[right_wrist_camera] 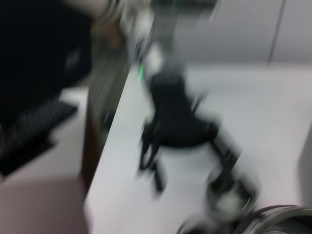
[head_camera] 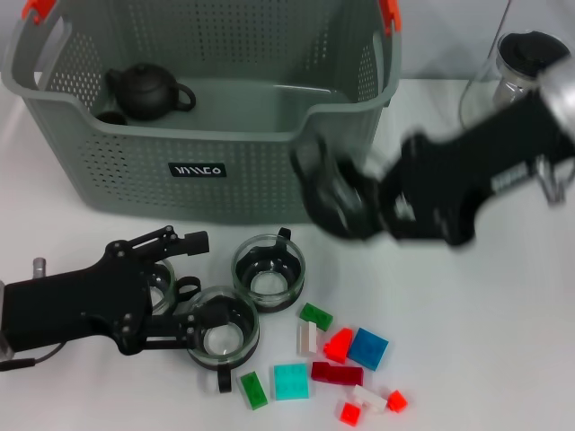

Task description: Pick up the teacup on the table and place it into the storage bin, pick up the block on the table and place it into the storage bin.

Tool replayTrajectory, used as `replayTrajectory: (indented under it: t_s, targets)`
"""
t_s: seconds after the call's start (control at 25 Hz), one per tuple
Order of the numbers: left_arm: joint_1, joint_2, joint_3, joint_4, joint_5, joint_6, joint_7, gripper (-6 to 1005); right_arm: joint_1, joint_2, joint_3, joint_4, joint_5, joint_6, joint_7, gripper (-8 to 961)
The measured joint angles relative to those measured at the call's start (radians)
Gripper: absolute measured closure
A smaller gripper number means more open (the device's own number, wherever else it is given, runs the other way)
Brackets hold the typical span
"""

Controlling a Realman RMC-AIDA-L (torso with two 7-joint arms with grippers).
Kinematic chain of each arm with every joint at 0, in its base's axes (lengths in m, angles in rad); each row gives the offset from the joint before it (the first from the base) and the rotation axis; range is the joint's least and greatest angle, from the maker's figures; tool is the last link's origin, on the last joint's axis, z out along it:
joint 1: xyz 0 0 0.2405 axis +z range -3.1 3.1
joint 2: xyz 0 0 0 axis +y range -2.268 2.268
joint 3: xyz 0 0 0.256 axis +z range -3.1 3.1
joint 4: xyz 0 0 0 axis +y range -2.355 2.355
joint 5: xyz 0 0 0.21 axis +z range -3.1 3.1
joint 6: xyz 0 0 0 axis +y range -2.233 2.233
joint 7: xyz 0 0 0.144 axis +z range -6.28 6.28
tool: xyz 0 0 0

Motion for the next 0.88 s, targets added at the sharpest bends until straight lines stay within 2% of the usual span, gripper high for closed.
replayTrajectory:
  t_s: [0.16, 0.32, 0.48, 0.68, 0.88]
  targets:
    - [-0.004, 0.008, 0.003, 0.001, 0.002, 0.006, 0.006, 65, 0.008, 0.000, 0.024, -0.011, 0.116, 0.129, 0.055, 898]
    - [-0.011, 0.014, 0.008, 0.002, 0.005, 0.006, 0.009, 65, 0.051, 0.007, -0.034, 0.054, 0.133, 0.341, 0.075, 898]
    - [-0.013, 0.021, 0.009, 0.008, 0.006, 0.007, 0.011, 65, 0.144, -0.001, -0.095, 0.232, 0.111, 0.558, 0.096, 898]
    - [-0.014, 0.022, 0.011, 0.015, 0.007, 0.009, 0.019, 66, 0.268, -0.003, -0.099, 0.437, 0.020, 0.759, 0.128, 897]
    - [-0.009, 0.022, 0.012, 0.027, 0.007, 0.017, 0.025, 66, 0.327, 0.007, -0.104, 0.548, -0.025, 0.914, 0.144, 897]
